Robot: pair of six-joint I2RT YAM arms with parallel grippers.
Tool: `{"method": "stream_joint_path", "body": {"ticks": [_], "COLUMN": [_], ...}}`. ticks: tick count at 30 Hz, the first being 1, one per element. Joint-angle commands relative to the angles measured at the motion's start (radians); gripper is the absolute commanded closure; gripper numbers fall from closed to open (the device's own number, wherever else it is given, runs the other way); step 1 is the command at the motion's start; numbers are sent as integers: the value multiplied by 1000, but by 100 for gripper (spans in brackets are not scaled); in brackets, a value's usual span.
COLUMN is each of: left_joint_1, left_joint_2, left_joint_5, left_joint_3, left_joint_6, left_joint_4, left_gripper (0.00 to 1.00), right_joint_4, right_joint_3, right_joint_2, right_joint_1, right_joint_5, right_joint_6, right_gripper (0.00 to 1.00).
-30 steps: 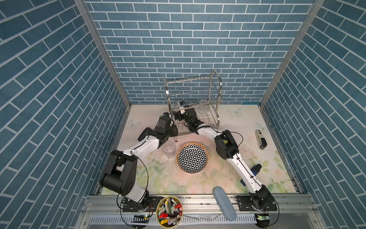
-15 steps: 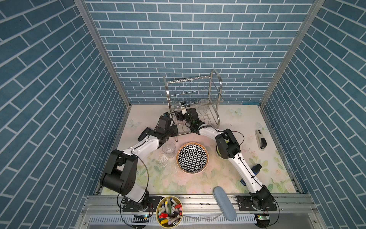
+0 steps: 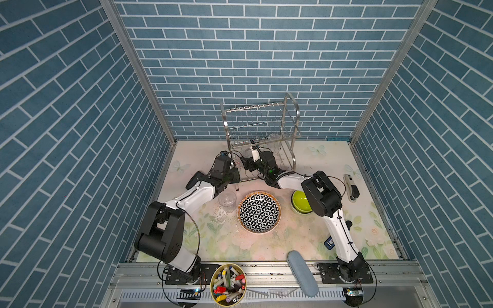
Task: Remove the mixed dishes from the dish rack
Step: 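Lift the clear cup out of the rack with the right gripper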
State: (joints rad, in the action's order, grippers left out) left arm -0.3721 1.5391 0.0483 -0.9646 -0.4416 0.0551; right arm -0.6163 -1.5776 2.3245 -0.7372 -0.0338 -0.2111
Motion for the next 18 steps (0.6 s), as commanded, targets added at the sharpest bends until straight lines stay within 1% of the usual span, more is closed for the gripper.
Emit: {"method": "stream_joint_path", "body": {"ticks": [1, 3, 4, 8, 11, 13, 18], "left_joint_1": [-8, -8, -7, -8, -8, -7, -7], "left_joint_2": [-44, -57, -63, -88, -108, -121, -122], "left_joint_5": [21, 12, 8, 2, -10, -13, -50], "left_joint_3": [-32, -30, -29, -36, -42, -51, -101], "left_joint_6": [-29, -32, -34, -37, -32, -25, 10], "left_joint_4": [91, 91, 94, 102, 119, 131, 198], "left_gripper": [89, 86, 84, 74, 71, 66, 61], "right_joint_4": [-49, -35, -26, 25, 33, 30, 15], "right_joint_3": [72, 106, 122, 150, 184, 213, 289], "right_joint_2": [-103, -126, -166, -216, -256, -282, -357], "right_joint_1": [-15, -17, -17, -17, -18, -19, -21], "right_joint_5": [-49, -49, -89, -165, -209, -239, -279], "right_joint_6": [-99, -139, -155, -174, -205, -230, -280], "right_gripper": [94, 95, 96, 100, 100, 100, 100]}}
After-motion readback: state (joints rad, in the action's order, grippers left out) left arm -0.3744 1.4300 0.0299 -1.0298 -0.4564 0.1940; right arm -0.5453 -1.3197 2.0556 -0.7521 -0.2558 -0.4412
